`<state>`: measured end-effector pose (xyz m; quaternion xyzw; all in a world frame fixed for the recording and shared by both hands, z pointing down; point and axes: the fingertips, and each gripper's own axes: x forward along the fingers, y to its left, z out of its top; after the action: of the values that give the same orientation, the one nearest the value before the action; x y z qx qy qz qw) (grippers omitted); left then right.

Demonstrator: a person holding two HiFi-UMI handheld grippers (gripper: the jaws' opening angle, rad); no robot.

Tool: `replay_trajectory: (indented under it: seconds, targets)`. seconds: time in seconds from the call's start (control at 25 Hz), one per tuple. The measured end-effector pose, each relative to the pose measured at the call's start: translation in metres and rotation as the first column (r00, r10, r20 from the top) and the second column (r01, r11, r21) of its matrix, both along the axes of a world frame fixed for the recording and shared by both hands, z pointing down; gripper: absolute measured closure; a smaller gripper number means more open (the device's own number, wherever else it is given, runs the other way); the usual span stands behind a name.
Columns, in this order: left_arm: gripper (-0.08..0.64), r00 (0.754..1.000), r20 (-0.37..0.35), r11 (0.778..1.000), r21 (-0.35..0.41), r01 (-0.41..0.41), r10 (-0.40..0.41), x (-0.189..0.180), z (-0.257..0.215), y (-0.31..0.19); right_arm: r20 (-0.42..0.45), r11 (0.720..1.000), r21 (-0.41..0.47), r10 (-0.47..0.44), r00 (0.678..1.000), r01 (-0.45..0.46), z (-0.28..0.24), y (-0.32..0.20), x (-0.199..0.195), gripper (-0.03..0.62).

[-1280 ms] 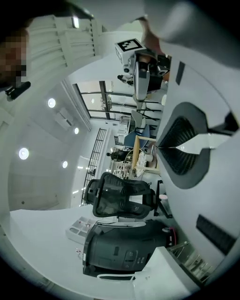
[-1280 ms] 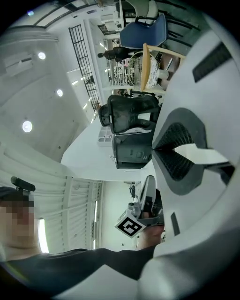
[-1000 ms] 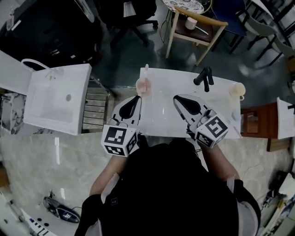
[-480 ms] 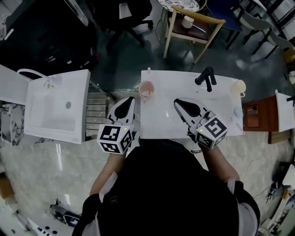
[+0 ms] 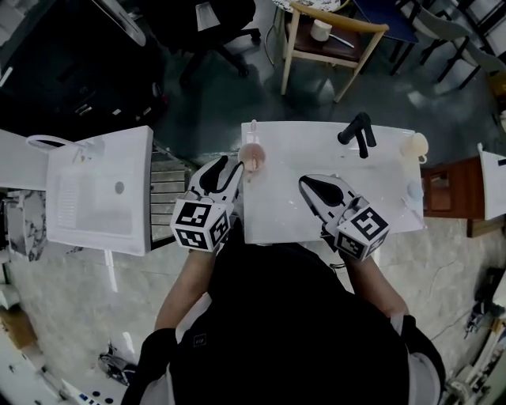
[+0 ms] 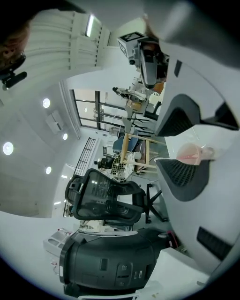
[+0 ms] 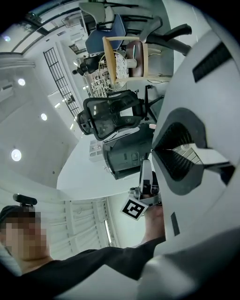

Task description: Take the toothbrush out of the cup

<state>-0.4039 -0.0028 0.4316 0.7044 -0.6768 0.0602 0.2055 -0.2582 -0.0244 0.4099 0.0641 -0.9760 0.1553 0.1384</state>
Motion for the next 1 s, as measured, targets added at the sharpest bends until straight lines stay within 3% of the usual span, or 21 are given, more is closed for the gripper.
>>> replay_trajectory:
  seconds: [0.24, 0.36, 0.52, 0.88, 1.0]
  targets:
    - [0.396, 0.990, 0.000, 0.989, -0.041, -0.142, 0.142, -0.022, 0.031, -0.024, 0.023, 0.991, -0.057, 0.124, 0.992, -0.123, 0.000, 0.003, -0.031, 0.561]
    - [0.396, 0.975, -0.006, 0.972, -0.064, -0.224, 0.224, -0.024, 0.050, -0.038, -0.009, 0.989, -0.075, 0.123, 0.992, -0.124, 0.009, 0.011, -0.050, 0.561]
    - [0.388, 0.946, -0.013, 0.941, -0.094, -0.324, 0.324, -0.017, 0.071, -0.059, 0.014, 0.992, -0.095, 0.089, 0.996, -0.087, 0.012, 0.025, -0.072, 0.561]
    - [0.396, 0.900, -0.018, 0.880, -0.199, -0.431, 0.436, -0.002, 0.113, -0.091, -0.057, 0.987, -0.085, 0.132, 0.990, -0.137, 0.026, 0.025, -0.064, 0.561]
    - [0.400, 0.896, -0.008, 0.870, -0.235, -0.433, 0.443, -0.002, 0.125, -0.095, -0.056, 0.984, -0.078, 0.155, 0.986, -0.159, 0.024, 0.025, -0.053, 0.561]
